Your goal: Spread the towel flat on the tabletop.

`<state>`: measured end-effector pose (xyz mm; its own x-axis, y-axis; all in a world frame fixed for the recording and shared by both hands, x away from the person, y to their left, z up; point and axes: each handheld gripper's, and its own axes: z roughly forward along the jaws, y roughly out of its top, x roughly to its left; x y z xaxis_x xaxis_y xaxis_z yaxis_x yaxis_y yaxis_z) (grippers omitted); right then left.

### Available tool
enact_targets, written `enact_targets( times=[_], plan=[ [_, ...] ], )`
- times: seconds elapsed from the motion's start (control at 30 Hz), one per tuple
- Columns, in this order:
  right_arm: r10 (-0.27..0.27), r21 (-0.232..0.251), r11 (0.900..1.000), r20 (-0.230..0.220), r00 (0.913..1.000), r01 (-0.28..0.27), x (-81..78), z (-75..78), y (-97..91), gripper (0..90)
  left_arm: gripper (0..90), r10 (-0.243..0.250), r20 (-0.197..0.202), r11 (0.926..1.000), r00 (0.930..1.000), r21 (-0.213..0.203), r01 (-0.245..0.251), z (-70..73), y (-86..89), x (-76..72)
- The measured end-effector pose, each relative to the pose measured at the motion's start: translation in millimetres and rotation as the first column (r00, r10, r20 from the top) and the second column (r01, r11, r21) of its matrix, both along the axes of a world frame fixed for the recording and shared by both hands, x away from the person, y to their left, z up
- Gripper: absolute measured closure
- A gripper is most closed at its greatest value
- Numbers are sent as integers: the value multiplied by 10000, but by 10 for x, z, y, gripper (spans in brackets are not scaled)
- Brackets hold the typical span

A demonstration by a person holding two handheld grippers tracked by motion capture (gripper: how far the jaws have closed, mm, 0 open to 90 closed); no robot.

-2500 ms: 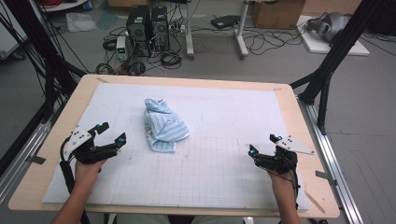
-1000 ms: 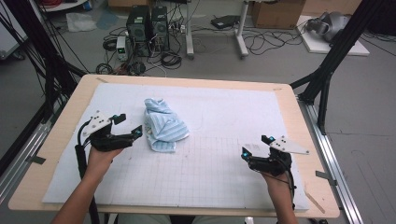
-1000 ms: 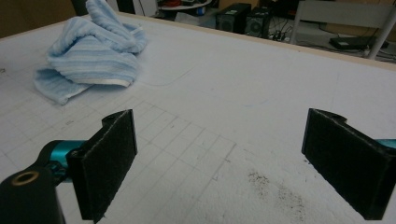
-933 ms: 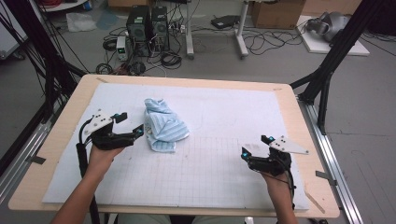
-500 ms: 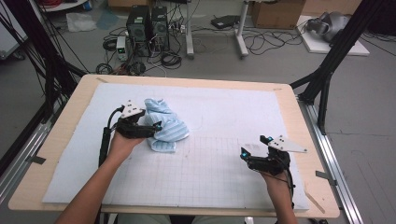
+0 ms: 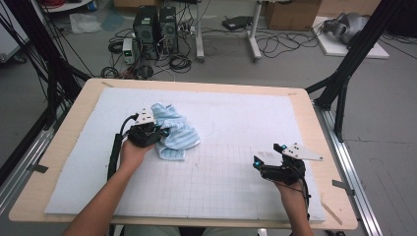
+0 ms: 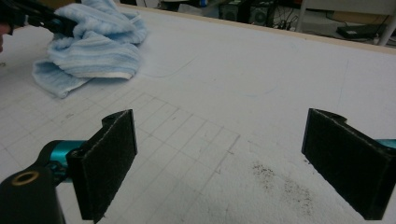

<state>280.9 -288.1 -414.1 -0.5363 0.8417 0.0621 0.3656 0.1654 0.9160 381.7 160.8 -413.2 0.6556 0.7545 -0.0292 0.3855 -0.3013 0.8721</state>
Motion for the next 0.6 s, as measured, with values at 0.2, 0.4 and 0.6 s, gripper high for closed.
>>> enact_targets(
  times=[0.2, 0.4, 0.6],
  plan=[
    [48, 49, 10000, -95, 9999, -48, 4, -2, 22, 94, 774, -745, 394, 9956, 9964, -540, 766, 162, -54, -160],
    [144, 9, 9999, -77, 9999, -144, 19, -6, 56, 94, 776, -1521, 619, 9842, 9864, -826, 1569, 260, -157, -314],
    [82, 128, 9999, -132, 9999, -80, 23, -4, 41, 94, 780, -2285, 549, 9679, 9720, -943, 2329, 259, -319, -393]
  ],
)
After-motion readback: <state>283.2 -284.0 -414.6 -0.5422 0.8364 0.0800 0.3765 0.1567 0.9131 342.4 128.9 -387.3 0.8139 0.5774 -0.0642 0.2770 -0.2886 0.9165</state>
